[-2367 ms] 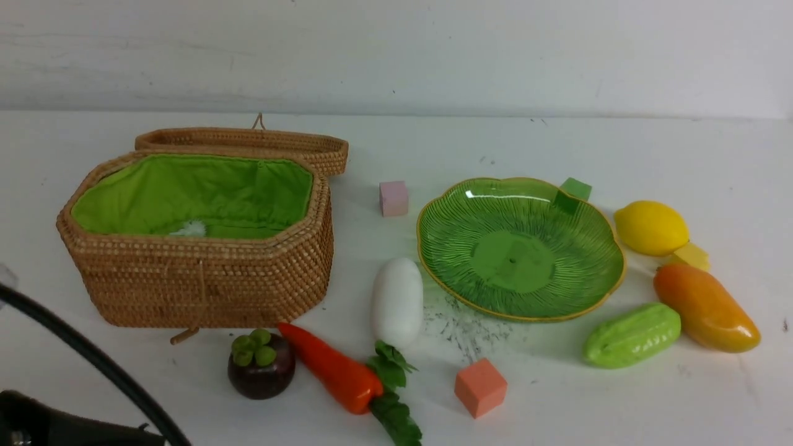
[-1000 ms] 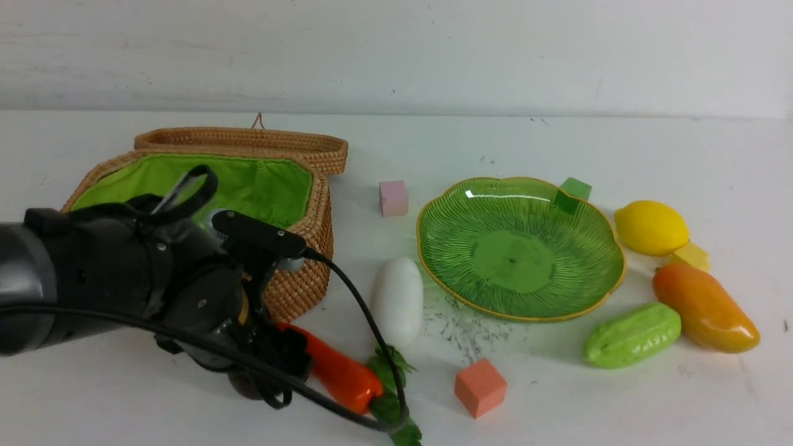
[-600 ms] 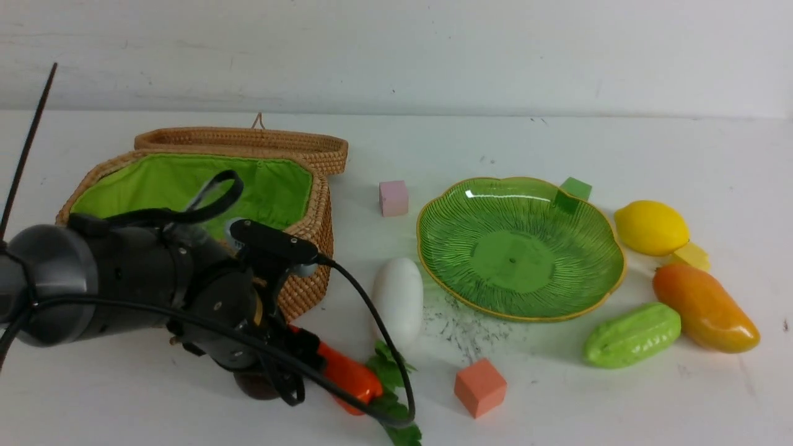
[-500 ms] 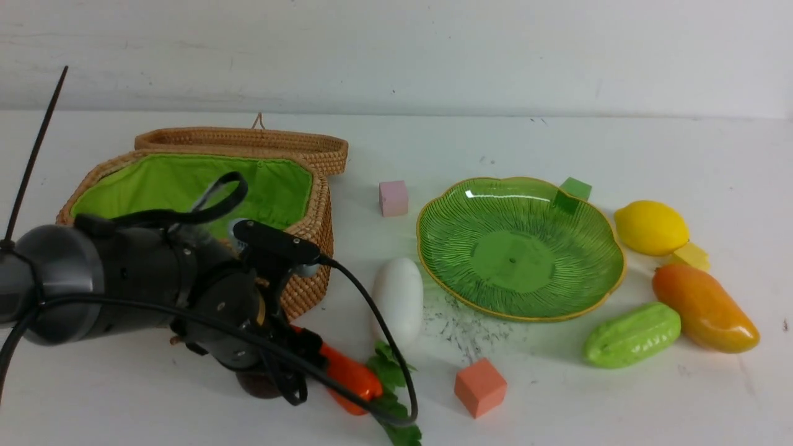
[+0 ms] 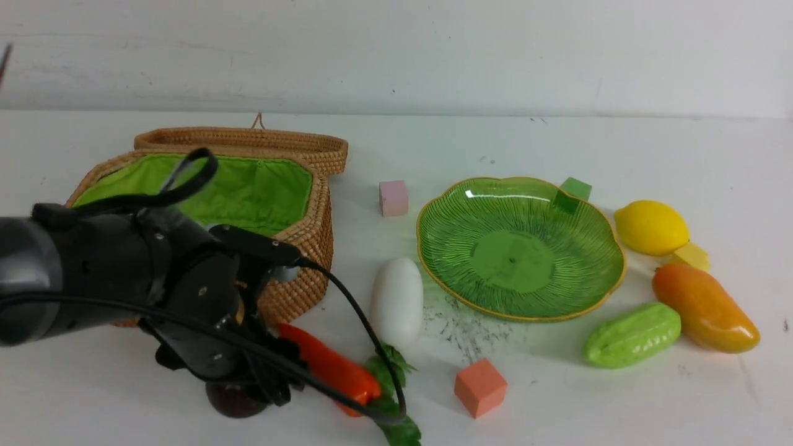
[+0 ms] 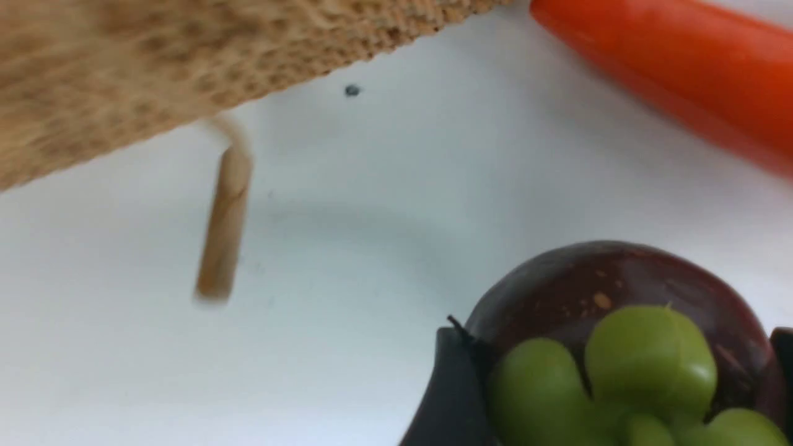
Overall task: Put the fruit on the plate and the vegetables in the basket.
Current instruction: Grab a mangosteen with your left arm and put it on the plate on the right, then use the left arm to grab a carrot and put it into the left basket
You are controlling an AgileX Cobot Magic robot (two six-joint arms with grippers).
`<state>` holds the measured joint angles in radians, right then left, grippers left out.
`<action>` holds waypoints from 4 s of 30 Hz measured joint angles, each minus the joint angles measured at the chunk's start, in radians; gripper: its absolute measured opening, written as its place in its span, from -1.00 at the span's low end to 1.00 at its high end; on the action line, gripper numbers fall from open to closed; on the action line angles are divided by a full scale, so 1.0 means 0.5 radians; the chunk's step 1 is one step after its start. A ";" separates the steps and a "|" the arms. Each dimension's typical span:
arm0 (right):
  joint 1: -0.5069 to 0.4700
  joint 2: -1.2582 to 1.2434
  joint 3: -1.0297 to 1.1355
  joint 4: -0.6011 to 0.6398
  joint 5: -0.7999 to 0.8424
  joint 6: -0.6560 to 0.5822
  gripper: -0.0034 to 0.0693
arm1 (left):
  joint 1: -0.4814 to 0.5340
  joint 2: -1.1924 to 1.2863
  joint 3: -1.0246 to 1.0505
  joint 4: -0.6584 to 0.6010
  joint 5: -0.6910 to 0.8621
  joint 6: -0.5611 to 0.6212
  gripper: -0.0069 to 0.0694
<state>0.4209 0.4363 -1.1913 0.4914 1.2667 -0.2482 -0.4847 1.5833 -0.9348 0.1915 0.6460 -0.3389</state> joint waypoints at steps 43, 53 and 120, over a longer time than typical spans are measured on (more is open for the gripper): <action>0.000 0.002 0.000 -0.811 0.005 0.776 -0.51 | -0.418 1.517 -2.608 -0.815 0.487 0.980 0.92; 0.000 0.002 0.000 -0.809 0.005 0.703 -0.50 | -0.418 0.971 -2.605 -0.752 1.127 1.012 -0.30; 0.000 0.002 0.000 -0.485 -0.152 0.443 -0.45 | -0.116 -0.314 -0.584 0.780 0.051 1.684 0.19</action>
<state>0.4209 0.4371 -1.1913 0.2486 1.1905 -0.0267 -0.5429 1.4264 -1.2269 0.5816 0.6716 0.5032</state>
